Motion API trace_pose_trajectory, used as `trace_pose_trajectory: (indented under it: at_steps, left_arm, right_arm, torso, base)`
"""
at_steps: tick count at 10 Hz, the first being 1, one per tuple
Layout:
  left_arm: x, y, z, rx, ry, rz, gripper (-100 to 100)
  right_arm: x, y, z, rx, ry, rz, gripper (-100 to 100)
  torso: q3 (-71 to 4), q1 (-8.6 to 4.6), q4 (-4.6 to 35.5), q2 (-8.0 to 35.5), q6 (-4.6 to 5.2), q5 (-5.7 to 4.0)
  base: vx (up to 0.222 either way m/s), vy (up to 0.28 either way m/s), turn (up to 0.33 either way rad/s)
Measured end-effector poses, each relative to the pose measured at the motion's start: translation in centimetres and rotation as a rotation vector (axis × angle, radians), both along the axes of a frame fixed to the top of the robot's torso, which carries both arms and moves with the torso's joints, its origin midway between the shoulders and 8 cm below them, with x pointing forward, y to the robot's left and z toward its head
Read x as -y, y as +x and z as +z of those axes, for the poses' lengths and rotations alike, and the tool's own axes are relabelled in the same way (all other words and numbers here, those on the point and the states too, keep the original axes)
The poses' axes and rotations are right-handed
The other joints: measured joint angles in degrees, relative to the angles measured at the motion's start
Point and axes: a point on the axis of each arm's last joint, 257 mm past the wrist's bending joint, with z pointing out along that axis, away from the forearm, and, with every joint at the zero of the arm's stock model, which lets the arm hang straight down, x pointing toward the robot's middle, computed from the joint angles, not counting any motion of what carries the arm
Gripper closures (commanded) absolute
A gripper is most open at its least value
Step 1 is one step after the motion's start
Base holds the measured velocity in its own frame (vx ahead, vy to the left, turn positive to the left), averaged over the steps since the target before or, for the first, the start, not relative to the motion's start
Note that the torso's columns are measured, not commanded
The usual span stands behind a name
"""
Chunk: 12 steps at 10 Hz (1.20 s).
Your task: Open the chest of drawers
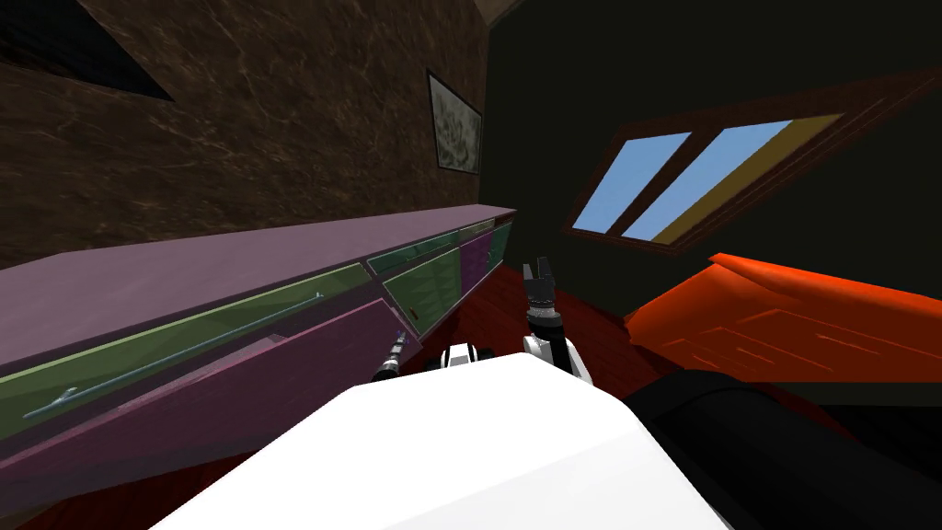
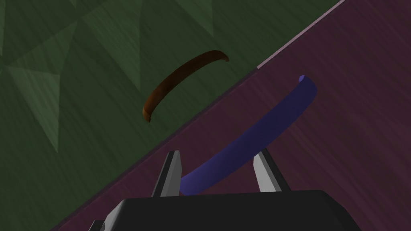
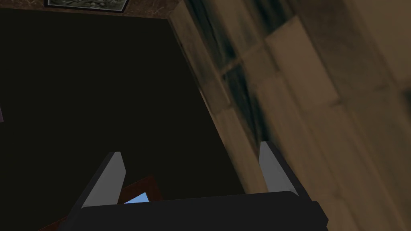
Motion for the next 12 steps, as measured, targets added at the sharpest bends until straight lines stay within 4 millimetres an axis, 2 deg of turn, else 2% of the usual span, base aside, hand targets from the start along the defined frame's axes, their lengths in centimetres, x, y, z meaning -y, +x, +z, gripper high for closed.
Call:
trace_pose_trajectory:
  at_steps: [3,4,5,6,12]
  left_arm:
    - [2.7,0.0,-0.3,-0.013,0.000,-0.072,100]
    - [3.5,0.3,0.0,-0.013,-0.002,-0.096,100]
    - [4.1,0.6,0.0,-0.012,-0.005,-0.112,100]
    - [4.3,0.3,-0.3,-0.020,-0.003,-0.117,100]
    - [9.3,-0.7,-0.2,-0.017,-0.002,-0.256,100]
  right_arm:
    - [0.0,0.0,0.0,0.000,0.000,0.000,0]
    - [0.0,0.0,0.0,0.000,0.000,0.000,0]
    - [0.0,0.0,0.0,0.000,0.000,0.000,0]
    - [0.0,0.0,0.0,-0.001,0.000,0.000,0]
    - [0.0,0.0,0.0,0.000,0.000,0.000,0]
  torso:
    - [-0.4,0.02,0.1,-0.7,-0.11,-0.16]
    - [-0.3,-0.09,0.2,-0.4,0.11,-0.14]
    - [-0.2,-0.19,0.1,-0.4,0.10,-0.10]
    - [-0.4,-0.18,0.1,-0.7,0.05,-0.11]
    - [-0.2,0.04,0.0,-0.4,0.02,-0.06]
  base:
    - [-0.224,0.047,-0.104]
    - [-0.193,0.045,-0.089]
    - [-0.069,0.009,-0.031]
    - [-0.150,0.101,-0.150]
    - [-0.196,0.106,-0.137]
